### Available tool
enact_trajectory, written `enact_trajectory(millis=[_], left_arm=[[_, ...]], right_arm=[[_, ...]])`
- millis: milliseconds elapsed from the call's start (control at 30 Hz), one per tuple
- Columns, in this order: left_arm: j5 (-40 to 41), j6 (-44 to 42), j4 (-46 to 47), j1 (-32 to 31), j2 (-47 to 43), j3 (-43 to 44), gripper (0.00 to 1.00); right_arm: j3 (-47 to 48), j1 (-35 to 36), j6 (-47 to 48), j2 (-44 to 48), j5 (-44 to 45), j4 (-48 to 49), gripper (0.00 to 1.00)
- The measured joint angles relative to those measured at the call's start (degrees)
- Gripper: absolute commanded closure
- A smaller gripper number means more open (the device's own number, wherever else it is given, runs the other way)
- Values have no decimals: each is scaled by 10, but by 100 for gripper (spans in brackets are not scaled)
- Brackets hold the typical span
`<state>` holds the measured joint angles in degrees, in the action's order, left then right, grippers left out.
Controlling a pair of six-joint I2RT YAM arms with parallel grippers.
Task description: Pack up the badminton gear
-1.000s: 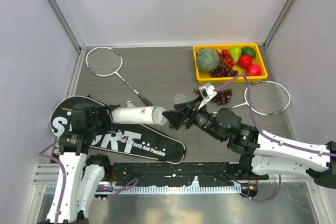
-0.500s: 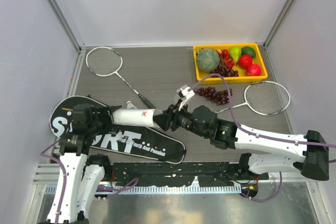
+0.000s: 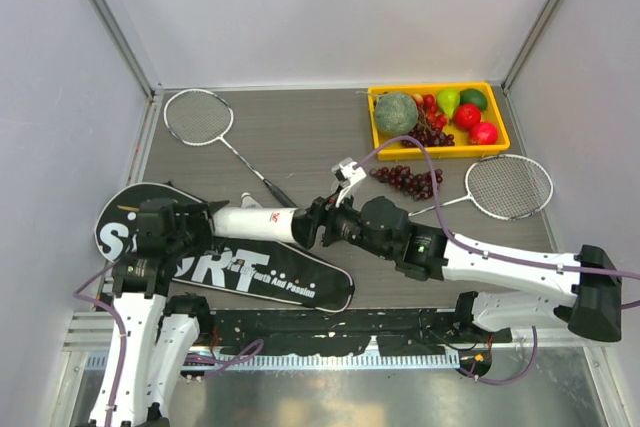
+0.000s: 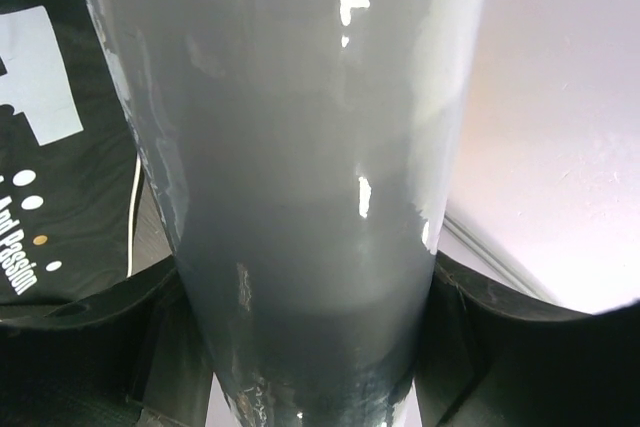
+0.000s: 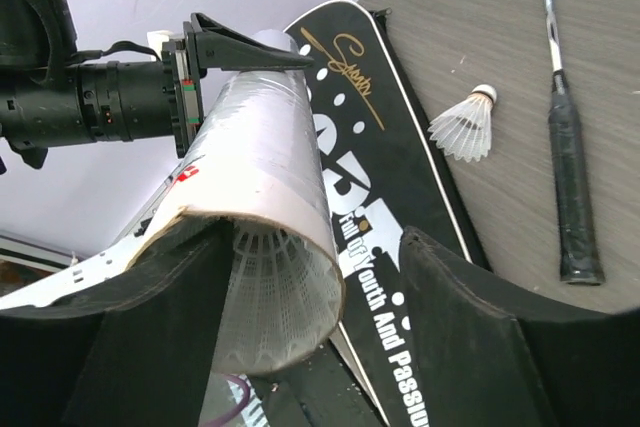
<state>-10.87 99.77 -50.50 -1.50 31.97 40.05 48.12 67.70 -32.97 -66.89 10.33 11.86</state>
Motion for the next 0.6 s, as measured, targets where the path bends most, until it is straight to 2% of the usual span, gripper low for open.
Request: enact_trajectory(millis=[133,400,600], left_arm=[[14,-4,-3,0,2,10,95],[34,-32,-12,0,-2,24,96],[34,-71,-55,0,-26,28,98]], right_arm=[[-3,-4,10,48,0,-30,24],[-43,-6,47,216,4,-47,23],[-41,-60,98,237,29,-60,24]])
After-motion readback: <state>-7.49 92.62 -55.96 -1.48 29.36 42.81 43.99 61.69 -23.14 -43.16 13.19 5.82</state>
